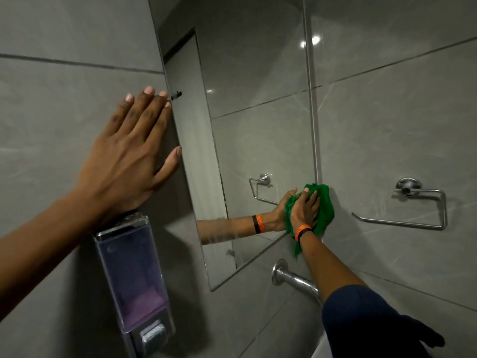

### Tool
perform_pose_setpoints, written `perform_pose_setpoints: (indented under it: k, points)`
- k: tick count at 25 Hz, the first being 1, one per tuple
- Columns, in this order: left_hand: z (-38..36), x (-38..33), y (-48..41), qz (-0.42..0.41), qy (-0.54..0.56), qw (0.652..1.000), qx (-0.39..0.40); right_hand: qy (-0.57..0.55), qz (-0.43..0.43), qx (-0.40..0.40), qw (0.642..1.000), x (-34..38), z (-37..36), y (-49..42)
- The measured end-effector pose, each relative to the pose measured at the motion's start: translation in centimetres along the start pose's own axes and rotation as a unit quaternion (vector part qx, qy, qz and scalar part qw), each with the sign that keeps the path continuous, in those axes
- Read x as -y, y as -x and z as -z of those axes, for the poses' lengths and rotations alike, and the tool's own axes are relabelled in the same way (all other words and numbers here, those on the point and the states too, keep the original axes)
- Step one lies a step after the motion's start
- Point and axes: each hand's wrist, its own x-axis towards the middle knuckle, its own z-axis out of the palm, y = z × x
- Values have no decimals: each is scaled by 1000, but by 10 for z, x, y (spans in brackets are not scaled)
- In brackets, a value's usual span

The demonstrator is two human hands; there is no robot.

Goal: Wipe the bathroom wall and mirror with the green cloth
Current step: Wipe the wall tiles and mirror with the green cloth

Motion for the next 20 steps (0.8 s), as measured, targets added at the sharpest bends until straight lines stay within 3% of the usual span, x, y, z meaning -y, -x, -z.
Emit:
perform_pose_setpoints:
  k: [4,7,12,20]
  points:
    - [-1,-1,0,1,5,1000,-7,-5,-48,21,999,-40,5,11]
    - [2,-1,2,2,9,1000,-13,-6,-23,10,1000,-54,0,32]
    - [4,0,1,-1,8,1000,2,24,87,-20,996,-64,-13,81]
    - [9,-1,1,17,9,1000,17,37,268,-5,963,-63,-27,168]
